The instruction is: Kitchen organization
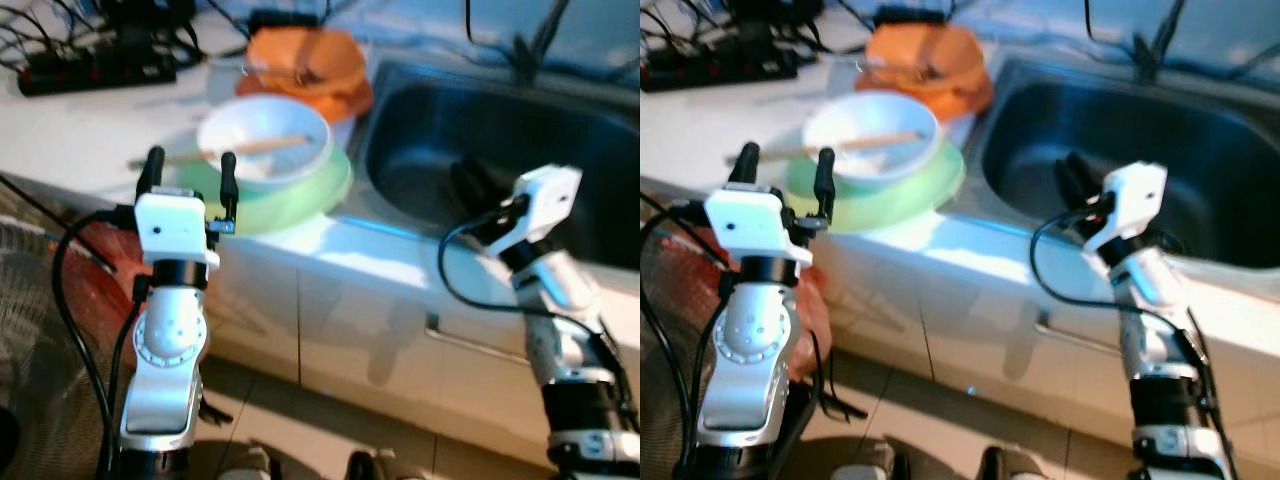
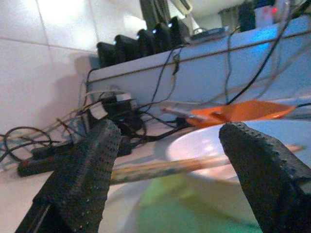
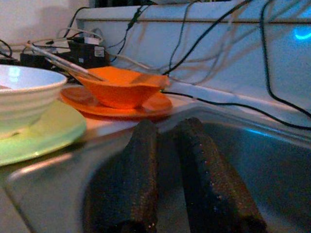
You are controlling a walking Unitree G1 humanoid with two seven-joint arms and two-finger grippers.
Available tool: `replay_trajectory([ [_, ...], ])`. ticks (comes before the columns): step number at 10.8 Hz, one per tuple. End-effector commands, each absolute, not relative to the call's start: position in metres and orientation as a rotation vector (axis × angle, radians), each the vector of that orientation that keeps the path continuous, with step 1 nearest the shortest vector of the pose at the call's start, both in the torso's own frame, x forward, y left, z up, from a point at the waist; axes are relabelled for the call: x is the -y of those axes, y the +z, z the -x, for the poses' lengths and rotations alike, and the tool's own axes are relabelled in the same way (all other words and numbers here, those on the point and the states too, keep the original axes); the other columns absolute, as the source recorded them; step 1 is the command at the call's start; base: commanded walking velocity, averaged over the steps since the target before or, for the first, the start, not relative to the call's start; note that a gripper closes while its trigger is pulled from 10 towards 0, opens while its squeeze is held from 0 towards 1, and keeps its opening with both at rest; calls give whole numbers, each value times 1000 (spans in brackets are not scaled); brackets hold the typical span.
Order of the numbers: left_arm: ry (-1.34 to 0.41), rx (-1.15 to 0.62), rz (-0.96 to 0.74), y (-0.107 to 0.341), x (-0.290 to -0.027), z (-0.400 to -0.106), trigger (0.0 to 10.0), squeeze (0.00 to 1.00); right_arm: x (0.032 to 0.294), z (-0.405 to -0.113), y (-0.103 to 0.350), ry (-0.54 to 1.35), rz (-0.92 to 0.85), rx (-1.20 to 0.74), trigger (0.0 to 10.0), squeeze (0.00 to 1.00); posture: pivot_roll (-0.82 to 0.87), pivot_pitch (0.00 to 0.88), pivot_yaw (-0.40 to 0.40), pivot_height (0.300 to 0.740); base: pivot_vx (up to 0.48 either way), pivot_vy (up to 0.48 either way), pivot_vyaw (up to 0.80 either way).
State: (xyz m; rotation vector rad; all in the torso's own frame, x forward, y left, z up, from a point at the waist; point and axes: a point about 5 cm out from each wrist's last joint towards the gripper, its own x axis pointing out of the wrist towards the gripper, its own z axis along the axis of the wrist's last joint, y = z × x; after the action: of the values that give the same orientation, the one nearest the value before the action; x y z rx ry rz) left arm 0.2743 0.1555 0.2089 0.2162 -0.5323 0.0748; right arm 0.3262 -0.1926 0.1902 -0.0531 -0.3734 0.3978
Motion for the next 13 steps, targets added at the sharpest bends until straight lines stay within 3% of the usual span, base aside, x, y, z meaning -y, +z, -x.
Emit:
replay_trajectory([
  [1, 81, 535, -210, 209, -158, -272, 10000, 0, 189, -326, 189, 408, 49, 372, 10000, 0, 88, 181, -11, 740, 0, 0, 0],
  [4, 60, 562, -218, 212, -154, -271, 10000, 0, 189, -326, 190, 405, 46, 377, 10000, 0, 88, 181, -11, 740, 0, 0, 0],
  [9, -213, 422, -40, 190, -112, -268, 10000, 0, 188, -326, 189, 404, 41, 378, 10000, 0, 88, 173, -12, 740, 0, 0, 0],
  [13, -61, 402, 225, 189, -142, -272, 10000, 0, 189, -326, 187, 397, 39, 377, 10000, 0, 90, 178, -13, 740, 0, 0, 0],
])
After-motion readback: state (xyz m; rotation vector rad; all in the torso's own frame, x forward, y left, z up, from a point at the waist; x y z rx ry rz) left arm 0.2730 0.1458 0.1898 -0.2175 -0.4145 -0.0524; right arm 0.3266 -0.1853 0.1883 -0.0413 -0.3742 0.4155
